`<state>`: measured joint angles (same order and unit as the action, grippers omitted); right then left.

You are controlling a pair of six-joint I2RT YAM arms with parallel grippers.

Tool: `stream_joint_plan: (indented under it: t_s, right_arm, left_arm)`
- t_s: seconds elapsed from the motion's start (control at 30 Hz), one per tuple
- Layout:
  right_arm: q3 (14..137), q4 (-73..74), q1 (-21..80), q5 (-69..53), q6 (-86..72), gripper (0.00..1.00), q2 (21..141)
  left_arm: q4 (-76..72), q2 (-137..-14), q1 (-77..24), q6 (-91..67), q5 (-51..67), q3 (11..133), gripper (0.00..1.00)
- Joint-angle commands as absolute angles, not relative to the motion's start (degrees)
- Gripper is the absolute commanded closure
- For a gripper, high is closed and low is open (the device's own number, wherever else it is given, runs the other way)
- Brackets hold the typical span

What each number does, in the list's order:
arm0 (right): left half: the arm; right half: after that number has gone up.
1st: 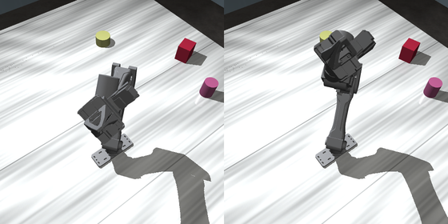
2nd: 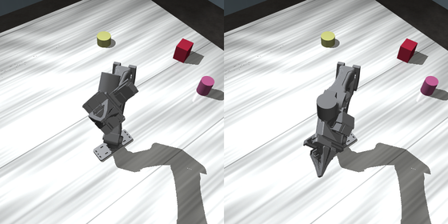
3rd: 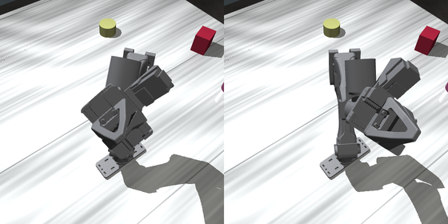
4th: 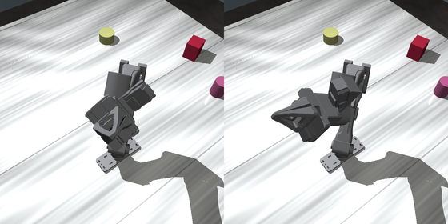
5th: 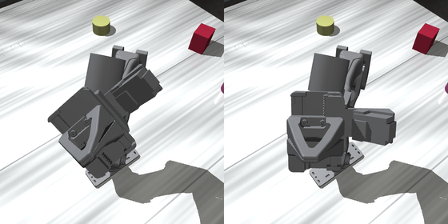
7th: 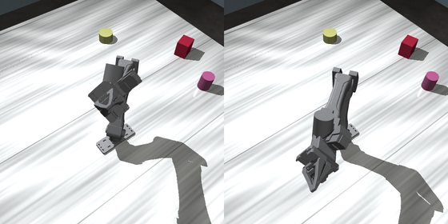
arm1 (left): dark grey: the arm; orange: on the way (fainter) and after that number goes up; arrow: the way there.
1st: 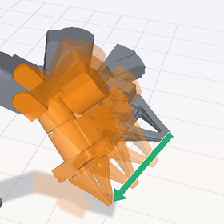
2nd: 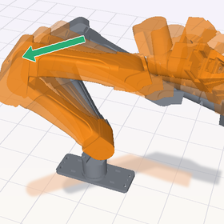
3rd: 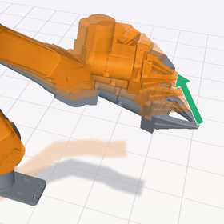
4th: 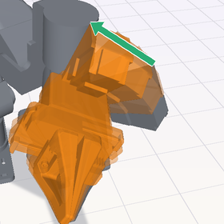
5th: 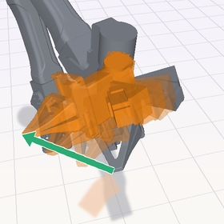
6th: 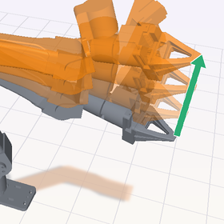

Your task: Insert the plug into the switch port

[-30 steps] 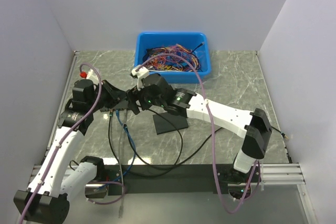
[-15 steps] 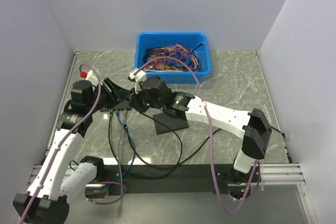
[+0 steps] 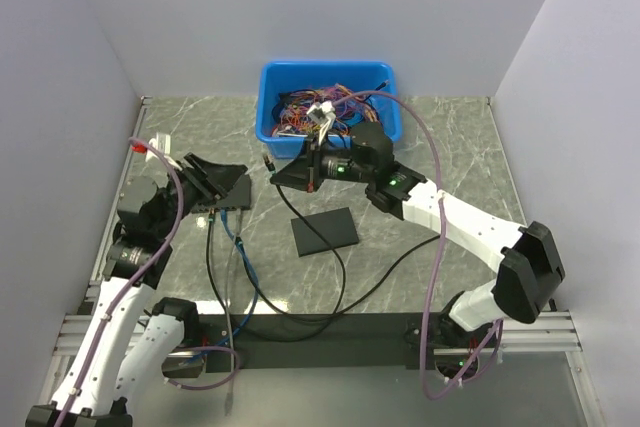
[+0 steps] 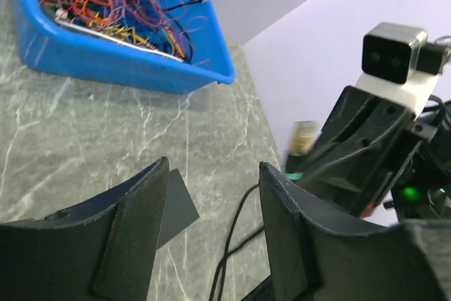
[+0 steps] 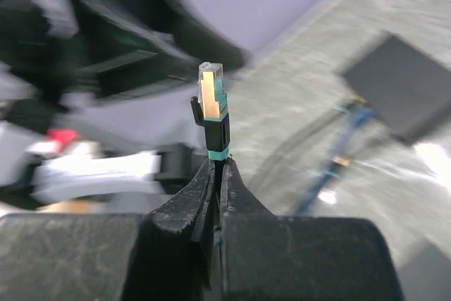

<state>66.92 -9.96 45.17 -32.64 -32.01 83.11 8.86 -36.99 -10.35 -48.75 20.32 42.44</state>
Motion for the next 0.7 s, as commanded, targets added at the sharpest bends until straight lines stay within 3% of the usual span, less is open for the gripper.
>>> stream_joint_plan:
  t_s: [0.0, 0.27, 0.5, 0.67]
  right_arm:
    - [65.39, -27.82, 43.95, -50.25, -46.39, 1.00, 81.91]
    - [66.09, -41.73, 43.95, -58.34, -62.64, 1.00, 87.62]
    - [65.39, -65.89, 43.95, -60.56, -81.81, 1.00, 96.67]
    - [65.30, -65.49, 44.21, -60.38, -81.57, 1.00, 96.59]
  left_arm:
    - [-1.39, -35.25, -10.55, -48.60, 22.14, 40.17, 0.41]
    - [-10.63, -29.71, -10.55, -50.27, 24.87, 37.27, 0.41]
    - [-13.71, -23.83, -10.55, -50.19, 24.25, 35.51, 0.42]
    - [-11.78, -24.96, -10.55, -49.66, 24.87, 36.21, 0.43]
